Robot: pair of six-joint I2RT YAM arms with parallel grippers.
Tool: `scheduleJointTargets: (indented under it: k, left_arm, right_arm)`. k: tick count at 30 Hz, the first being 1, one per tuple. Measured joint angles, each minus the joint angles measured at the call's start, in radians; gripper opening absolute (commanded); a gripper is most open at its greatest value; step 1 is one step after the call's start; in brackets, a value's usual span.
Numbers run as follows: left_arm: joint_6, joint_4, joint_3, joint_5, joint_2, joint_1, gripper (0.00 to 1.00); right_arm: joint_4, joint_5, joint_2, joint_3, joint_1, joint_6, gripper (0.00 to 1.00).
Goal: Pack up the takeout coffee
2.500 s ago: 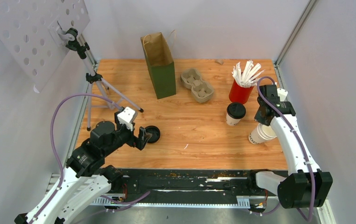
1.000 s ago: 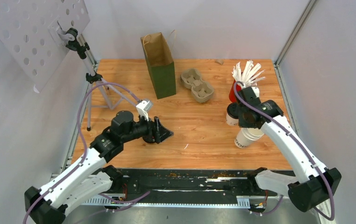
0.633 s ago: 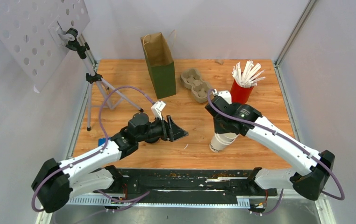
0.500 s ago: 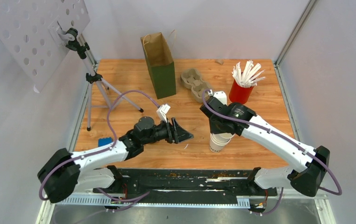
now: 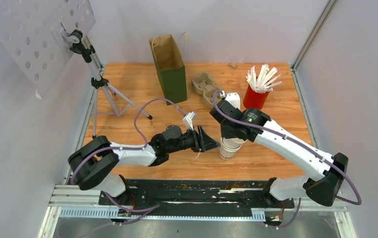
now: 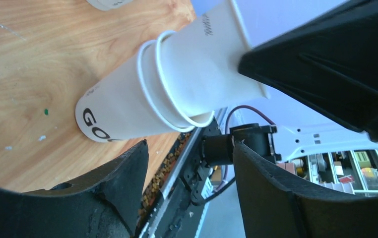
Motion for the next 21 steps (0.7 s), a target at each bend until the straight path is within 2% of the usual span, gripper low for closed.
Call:
scheduleJointTargets:
  k: [6,12,17,21]
  left_arm:
    - [0.001,0.057,0.038,0.015,0.139,-0.005,0.68]
    - [0.039,0.027,0.035,-0.002,0.098,-0.011,0.7]
    - [0.133,-0.179,0.029,-0.12,-0.148,-0.009,0.79]
    - [0.204,-0.471,0.06,-0.29,-0.412,0.013,0.86]
  right_arm:
    - [-0.073,0.047,0.006,0.002,0.0,-0.002,0.0]
    - [-0.114,0.04,0.0,0.051,0.0,-0.018,0.0]
    - [-0.118,0.008,-0.025,0.148,0.0,-0.055,0.0]
    - [-0.116,-0.024,-0.031,0.23,0.001,-0.085,0.0]
